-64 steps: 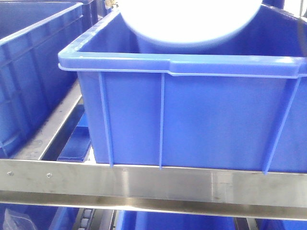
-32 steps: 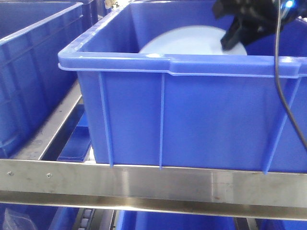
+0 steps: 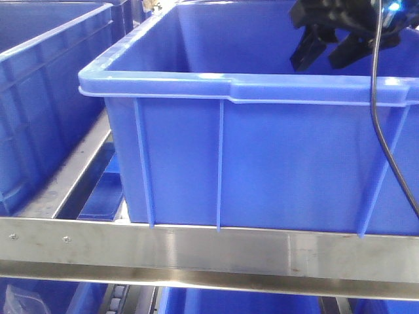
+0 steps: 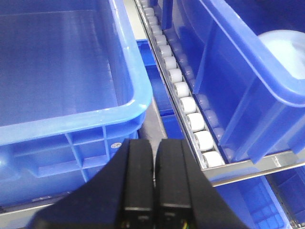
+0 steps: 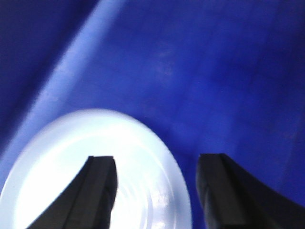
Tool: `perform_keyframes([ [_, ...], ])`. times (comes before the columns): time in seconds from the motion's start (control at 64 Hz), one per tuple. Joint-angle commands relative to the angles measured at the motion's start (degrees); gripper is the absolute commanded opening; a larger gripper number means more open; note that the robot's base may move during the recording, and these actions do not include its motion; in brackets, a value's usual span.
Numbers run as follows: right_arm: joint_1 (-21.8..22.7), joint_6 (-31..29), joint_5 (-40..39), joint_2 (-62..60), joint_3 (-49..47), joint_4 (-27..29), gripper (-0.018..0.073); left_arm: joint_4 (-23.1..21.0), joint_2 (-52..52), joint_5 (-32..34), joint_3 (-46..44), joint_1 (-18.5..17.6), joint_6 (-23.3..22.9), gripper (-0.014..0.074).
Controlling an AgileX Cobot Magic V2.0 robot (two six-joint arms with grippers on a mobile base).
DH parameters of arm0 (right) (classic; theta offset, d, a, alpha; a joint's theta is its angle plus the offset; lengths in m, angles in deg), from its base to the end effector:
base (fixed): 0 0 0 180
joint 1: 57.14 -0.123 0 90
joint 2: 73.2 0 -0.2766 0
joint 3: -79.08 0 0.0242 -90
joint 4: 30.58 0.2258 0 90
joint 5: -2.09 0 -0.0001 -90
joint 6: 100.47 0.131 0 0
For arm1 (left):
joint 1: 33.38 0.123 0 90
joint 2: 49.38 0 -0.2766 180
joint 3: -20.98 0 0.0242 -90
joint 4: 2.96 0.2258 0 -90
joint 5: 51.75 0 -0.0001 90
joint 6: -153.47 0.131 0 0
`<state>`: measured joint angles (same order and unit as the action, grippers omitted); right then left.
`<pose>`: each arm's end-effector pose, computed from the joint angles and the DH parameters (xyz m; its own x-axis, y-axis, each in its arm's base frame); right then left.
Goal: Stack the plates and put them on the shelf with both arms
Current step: 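Open the right gripper and raise it out of the bin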
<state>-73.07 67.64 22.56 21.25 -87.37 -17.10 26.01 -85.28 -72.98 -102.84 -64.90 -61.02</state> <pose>0.3303 0.1054 0.2716 -0.5958 -0.1562 -0.7878 -0.3274 0.9429 0.0607 0.1168 -0.0447 0.2552 -0.3480 0.0688 -0.9350 0.3340 0.9410 -0.0551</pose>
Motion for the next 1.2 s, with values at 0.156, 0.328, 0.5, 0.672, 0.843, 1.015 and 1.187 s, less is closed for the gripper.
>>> perform_keyframes([
  [0.156,0.3,0.0,-1.0,-11.7,-2.2,0.2,0.0328,0.7,-0.2,3.9,-1.8,-0.2,-0.5,0.0084],
  [0.328,0.3,0.0,0.9,-21.3,-1.5,0.2,0.0055,0.7,-0.2,3.9,-1.8,-0.2,-0.5,0.0084],
  [0.5,0.3,0.0,1.5,-33.4,3.7,0.2,0.0056,0.7,-0.2,3.9,-1.8,-0.2,-0.5,0.0084],
  [0.672,0.3,0.0,0.9,-46.4,13.3,0.2,0.0056,0.7,-0.2,3.9,-1.8,-0.2,-0.5,0.0084],
  [0.843,0.3,0.0,-0.5,-59.4,23.9,0.2,0.0056,0.7,-0.2,3.9,-1.8,-0.2,-0.5,0.0084],
  [1.015,0.3,0.0,-4.8,-71.5,34.2,0.2,0.0056,0.7,-0.2,3.9,-1.8,-0.2,-0.5,0.0084],
  [1.187,0.3,0.0,-8.7,-77.9,41.1,0.2,0.0056,0.7,-0.2,3.9,-1.8,-0.2,-0.5,0.0084],
])
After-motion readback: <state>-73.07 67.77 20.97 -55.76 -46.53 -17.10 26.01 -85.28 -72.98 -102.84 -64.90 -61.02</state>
